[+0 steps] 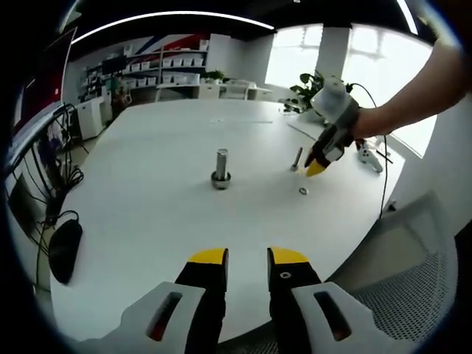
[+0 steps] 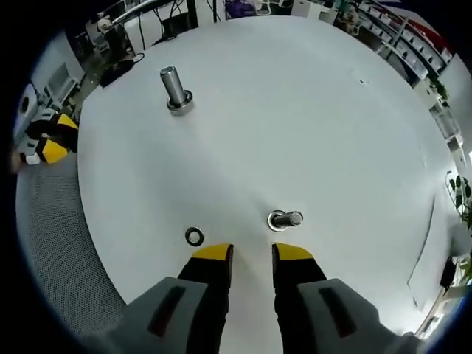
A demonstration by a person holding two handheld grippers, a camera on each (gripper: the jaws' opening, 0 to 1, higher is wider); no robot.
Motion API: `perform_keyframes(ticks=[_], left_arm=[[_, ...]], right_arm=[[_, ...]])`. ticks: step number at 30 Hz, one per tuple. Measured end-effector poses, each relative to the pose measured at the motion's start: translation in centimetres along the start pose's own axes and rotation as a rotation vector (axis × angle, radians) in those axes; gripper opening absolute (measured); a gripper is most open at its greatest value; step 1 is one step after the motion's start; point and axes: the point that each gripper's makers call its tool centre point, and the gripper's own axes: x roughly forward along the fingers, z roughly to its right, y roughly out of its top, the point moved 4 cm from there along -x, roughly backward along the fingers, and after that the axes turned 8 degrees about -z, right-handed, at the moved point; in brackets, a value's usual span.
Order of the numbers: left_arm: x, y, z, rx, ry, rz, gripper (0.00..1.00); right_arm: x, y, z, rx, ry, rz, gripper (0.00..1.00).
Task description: Place the washer onto the threaded stud by aligning its center hole with the stud, sliding it down to the base, and recovering from edge contact or off-axis alignment until the washer reaches the visible bottom stop.
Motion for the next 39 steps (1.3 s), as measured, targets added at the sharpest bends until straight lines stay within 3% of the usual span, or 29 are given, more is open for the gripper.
perform_keyframes(ticks=[16,24,30,33,39], left_arm=[[0.0,-0.1,0.1,0.003,-0.007,-0.01,0.19],[0.0,-0.1,0.1,0.006,-0.005,-0.01,0.19],[0.0,-0.1,0.1,0.005,-0.004,-0.009,0.19],[0.0,-0.1,0.0,0.001,-0.001,-0.006,0.19],[0.0,-0.2,0.1,0.002,-0.003,-0.012,0.19]], right_arm=[[0.8,0.7,-4.3,-0.065,0.063,0.007,0.27],[1.7,-0.1,-4.7,-0.108,0.06,-0.034,0.25],[1.6,0.3,-4.3,-0.082,0.063,0.009,0.23],[1.7,0.6,-3.8,-0.075,0.068,-0.007,0.18],[1.8,0.7,-4.1,-0.139,0.062,-0.017,0.17]])
